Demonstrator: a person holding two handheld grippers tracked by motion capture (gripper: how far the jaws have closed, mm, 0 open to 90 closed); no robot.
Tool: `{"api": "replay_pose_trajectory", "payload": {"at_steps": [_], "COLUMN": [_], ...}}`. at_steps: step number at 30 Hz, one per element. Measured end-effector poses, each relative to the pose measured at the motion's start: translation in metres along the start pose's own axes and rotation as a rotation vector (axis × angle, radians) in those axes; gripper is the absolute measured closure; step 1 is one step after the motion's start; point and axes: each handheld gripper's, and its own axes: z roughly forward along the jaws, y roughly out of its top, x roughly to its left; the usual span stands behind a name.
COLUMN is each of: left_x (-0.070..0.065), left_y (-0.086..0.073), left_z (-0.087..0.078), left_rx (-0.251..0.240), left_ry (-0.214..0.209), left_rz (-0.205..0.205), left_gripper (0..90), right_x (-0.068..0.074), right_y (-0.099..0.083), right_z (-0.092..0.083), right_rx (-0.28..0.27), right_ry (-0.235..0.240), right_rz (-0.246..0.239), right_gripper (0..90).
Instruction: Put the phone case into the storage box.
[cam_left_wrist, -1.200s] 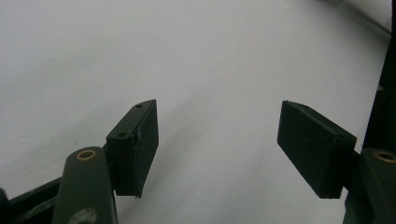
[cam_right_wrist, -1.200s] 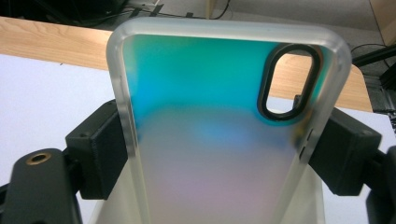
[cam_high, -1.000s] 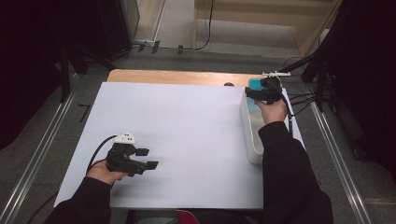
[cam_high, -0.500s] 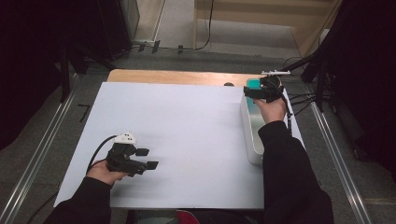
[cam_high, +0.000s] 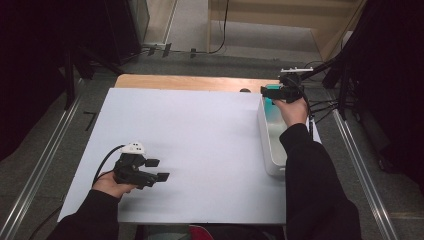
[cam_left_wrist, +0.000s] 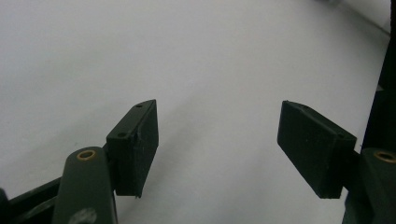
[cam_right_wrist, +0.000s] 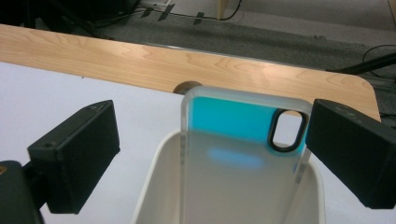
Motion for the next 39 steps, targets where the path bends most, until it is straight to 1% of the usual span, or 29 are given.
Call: {"api": "replay_pose_trajectory", "payload": {"at_steps": [2, 4, 5, 13, 15, 17, 18, 20, 23, 26, 29, 32, 34, 37, 39], "left_x": [0.000, 0.000, 0.000, 0.000, 0.000, 0.000, 0.000, 0.000, 0.000, 0.000, 0.000, 0.001, 0.001, 0.001, 0.001], "left_y": [0.000, 0.000, 0.000, 0.000, 0.000, 0.000, 0.000, 0.000, 0.000, 0.001, 0.001, 0.001, 0.002, 0.002, 0.002], "left_z": [0.000, 0.000, 0.000, 0.000, 0.000, 0.000, 0.000, 0.000, 0.000, 0.000, 0.001, 0.001, 0.001, 0.001, 0.002], "left_rx": [0.000, 0.001, 0.002, -0.001, 0.001, 0.001, 0.002, 0.001, -0.006, -0.005, -0.003, -0.005, 0.005, -0.001, 0.001], "left_ry": [-0.001, -0.001, -0.001, -0.002, 0.001, -0.005, -0.006, -0.006, -0.006, -0.008, -0.009, -0.007, -0.003, -0.011, -0.018], "left_rz": [-0.001, 0.000, 0.000, -0.005, -0.003, -0.003, -0.001, 0.000, -0.004, -0.004, -0.003, -0.007, -0.005, -0.002, -0.002], "left_gripper": [29.0, 29.0, 29.0, 29.0, 29.0, 29.0, 29.0, 29.0, 29.0, 29.0, 29.0, 29.0, 29.0, 29.0, 29.0], "right_x": [0.002, 0.004, 0.005, 0.009, 0.011, 0.013, 0.014, 0.017, 0.022, 0.027, 0.031, 0.037, 0.041, 0.049, 0.052], "right_y": [0.003, 0.004, 0.005, 0.014, 0.017, 0.019, 0.020, 0.020, 0.021, 0.020, 0.020, 0.019, 0.018, 0.018, 0.018], "right_z": [-0.002, -0.004, -0.005, -0.016, -0.020, -0.024, -0.026, -0.028, -0.032, -0.034, -0.037, -0.041, -0.044, -0.049, -0.052], "right_rx": [0.003, -0.002, -0.004, -0.027, -0.033, -0.029, -0.024, -0.018, -0.019, -0.015, 0.001, 0.004, 0.006, 0.009, 0.004], "right_ry": [0.007, 0.014, 0.009, 0.028, 0.048, 0.090, 0.118, 0.143, 0.170, 0.204, 0.227, 0.249, 0.262, 0.276, 0.289], "right_rz": [-0.007, -0.033, -0.037, -0.059, -0.068, -0.076, -0.089, -0.102, -0.139, -0.157, -0.160, -0.179, -0.184, -0.186, -0.200], "right_gripper": [1.8, 1.9, 1.9, 1.9, 1.9, 1.9, 2.0, 2.0, 4.7, 4.6, 4.7, 4.7, 4.7, 4.7, 4.7]}}
